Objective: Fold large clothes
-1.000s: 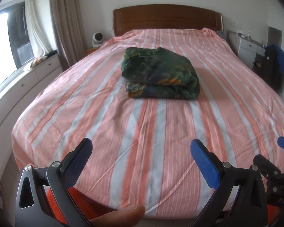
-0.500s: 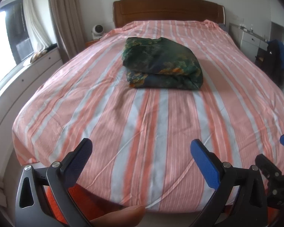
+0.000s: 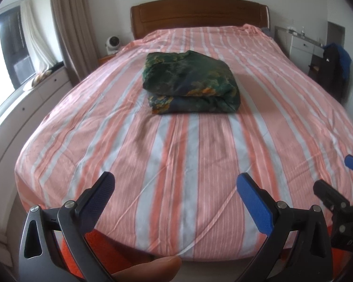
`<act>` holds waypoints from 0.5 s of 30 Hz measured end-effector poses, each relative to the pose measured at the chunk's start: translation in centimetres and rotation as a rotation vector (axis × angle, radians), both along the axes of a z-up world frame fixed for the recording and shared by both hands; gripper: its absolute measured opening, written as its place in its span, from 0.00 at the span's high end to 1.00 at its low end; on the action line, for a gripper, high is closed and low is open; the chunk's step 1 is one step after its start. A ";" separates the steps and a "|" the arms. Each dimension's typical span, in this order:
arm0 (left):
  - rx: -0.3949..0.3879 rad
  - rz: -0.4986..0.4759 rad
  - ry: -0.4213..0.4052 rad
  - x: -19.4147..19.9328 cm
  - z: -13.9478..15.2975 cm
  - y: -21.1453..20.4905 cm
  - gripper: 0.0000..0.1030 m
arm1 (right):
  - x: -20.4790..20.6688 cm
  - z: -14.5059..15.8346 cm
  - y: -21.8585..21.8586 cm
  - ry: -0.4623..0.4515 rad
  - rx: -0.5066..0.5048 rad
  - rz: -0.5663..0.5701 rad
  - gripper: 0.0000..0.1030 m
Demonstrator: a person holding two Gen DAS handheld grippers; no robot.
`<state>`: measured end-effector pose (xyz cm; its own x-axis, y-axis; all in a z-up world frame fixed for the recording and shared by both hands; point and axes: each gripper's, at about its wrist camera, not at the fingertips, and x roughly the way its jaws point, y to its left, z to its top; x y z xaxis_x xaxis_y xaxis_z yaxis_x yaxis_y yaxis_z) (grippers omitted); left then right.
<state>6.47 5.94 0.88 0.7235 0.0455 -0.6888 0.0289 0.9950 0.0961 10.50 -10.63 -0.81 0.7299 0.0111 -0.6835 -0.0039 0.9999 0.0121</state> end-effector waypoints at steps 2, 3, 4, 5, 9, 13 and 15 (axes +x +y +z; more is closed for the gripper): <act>0.003 0.002 -0.005 0.0 0.2 -0.1 0.00 | 0.0 0.5 -0.2 -0.008 0.006 -0.007 0.01; 0.009 0.005 -0.003 0.0 0.3 -0.2 0.00 | 0.0 0.7 -0.3 -0.014 0.011 -0.011 0.01; 0.013 0.008 -0.001 0.1 0.3 -0.2 0.00 | 0.0 1.0 -0.4 -0.019 0.013 -0.015 0.01; 0.016 0.009 -0.001 0.0 0.4 -0.2 0.00 | 0.0 1.3 -0.5 -0.024 0.011 -0.019 0.01; -0.001 0.003 0.004 -0.1 0.4 0.1 0.00 | 0.2 1.8 -0.6 -0.037 0.007 -0.032 0.01; -0.003 0.006 0.013 -0.1 0.0 0.2 0.00 | 0.4 1.6 -0.5 -0.022 0.003 -0.033 0.01; 0.004 0.008 0.012 -0.1 -0.1 0.2 0.00 | 0.4 1.5 -0.3 -0.017 -0.004 -0.032 0.01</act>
<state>6.40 6.10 0.83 0.7150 0.0542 -0.6971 0.0221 0.9947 0.1000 10.95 -10.97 0.71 0.7415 -0.0155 -0.6708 0.0283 0.9996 0.0082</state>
